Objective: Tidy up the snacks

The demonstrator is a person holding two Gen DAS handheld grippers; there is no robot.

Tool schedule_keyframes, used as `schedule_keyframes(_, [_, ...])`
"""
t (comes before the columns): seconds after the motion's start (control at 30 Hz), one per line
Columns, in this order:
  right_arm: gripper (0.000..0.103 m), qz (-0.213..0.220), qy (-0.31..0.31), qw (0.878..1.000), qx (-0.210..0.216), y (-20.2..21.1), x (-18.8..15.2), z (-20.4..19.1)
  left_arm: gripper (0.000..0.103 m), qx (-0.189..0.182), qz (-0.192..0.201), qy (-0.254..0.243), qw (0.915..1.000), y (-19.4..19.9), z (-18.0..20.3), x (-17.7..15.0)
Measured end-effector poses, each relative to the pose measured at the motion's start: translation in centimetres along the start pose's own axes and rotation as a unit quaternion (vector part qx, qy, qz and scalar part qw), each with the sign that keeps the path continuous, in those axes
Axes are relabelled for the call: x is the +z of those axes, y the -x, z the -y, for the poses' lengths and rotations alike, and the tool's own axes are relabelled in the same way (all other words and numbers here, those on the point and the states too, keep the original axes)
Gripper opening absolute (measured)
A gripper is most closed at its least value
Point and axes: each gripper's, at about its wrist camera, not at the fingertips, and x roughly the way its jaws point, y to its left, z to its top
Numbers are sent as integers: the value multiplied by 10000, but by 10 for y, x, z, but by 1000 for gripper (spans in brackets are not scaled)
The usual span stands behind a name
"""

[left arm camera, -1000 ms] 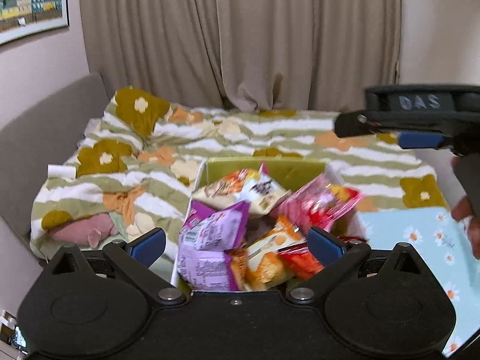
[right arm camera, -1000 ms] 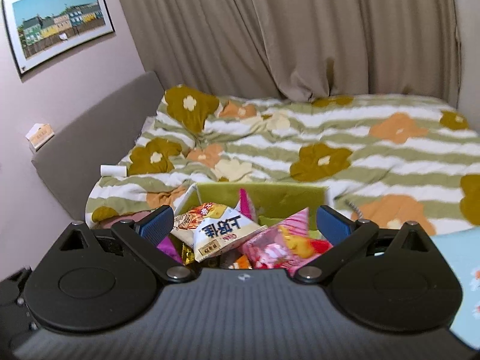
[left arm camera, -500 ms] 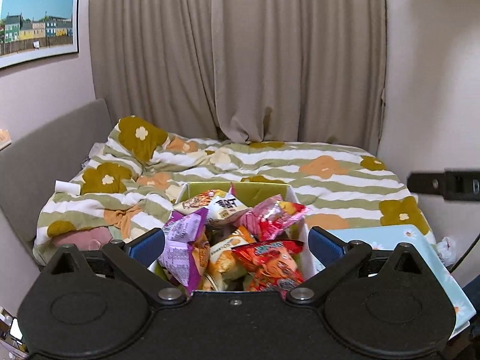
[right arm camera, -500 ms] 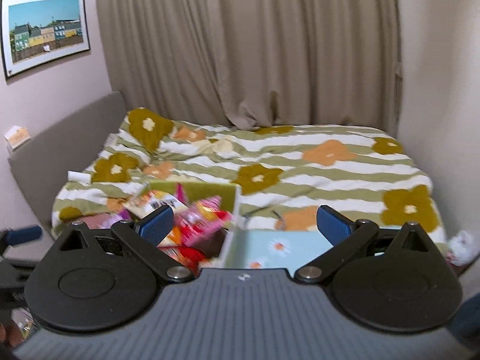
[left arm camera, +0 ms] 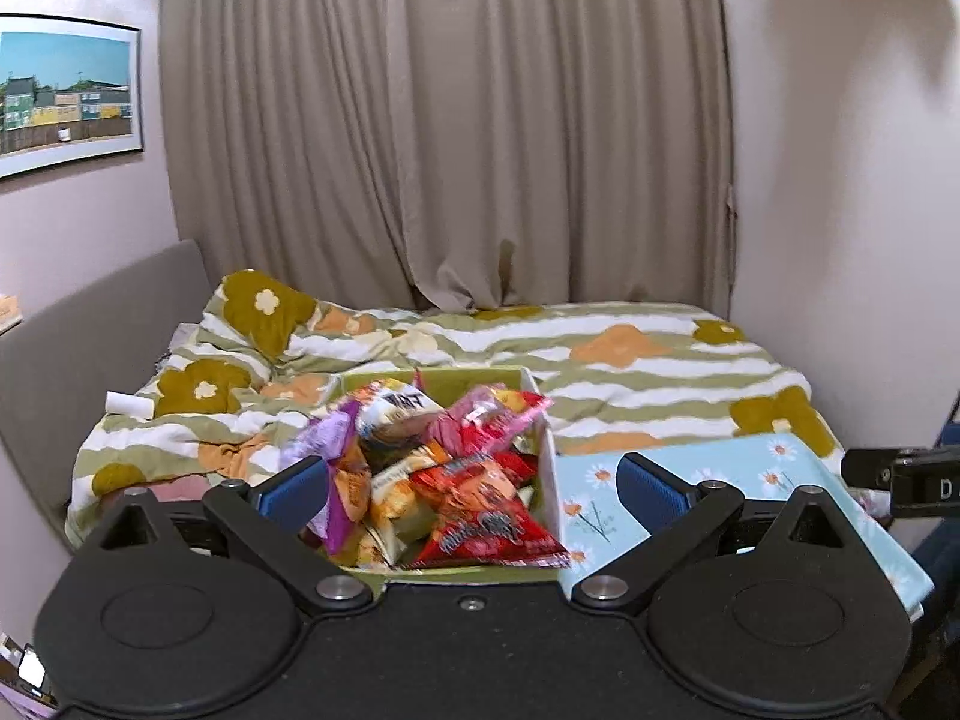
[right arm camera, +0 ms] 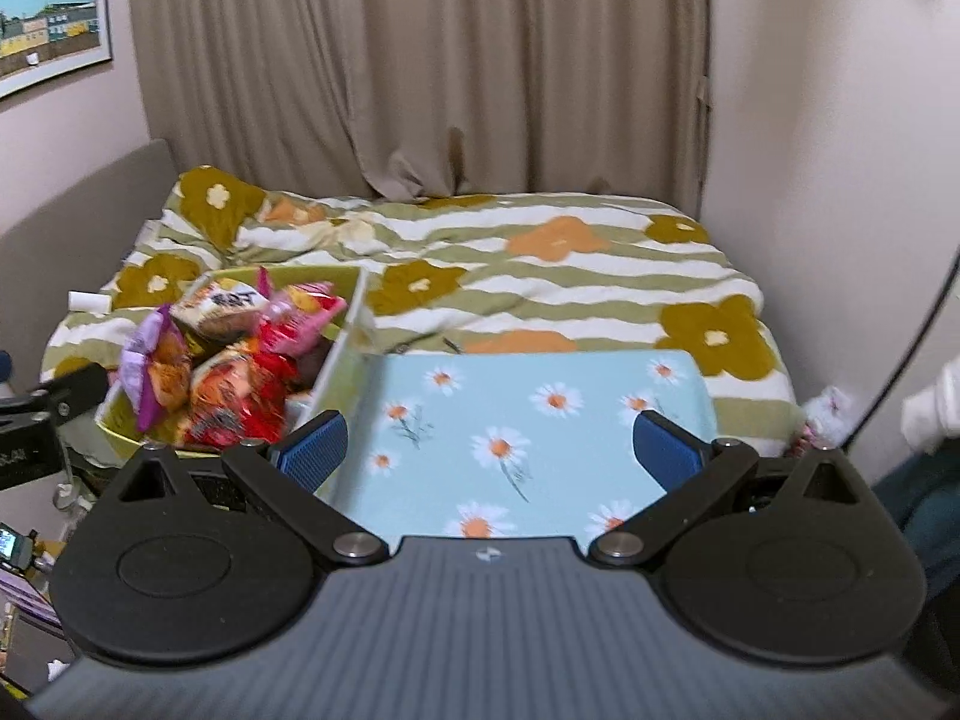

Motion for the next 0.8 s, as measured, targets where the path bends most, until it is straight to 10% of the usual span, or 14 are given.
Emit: schedule_keyframes(0.8, [103, -40, -30, 10000, 23, 3, -4, 13, 103, 45, -185, 16, 9998, -4, 7, -8])
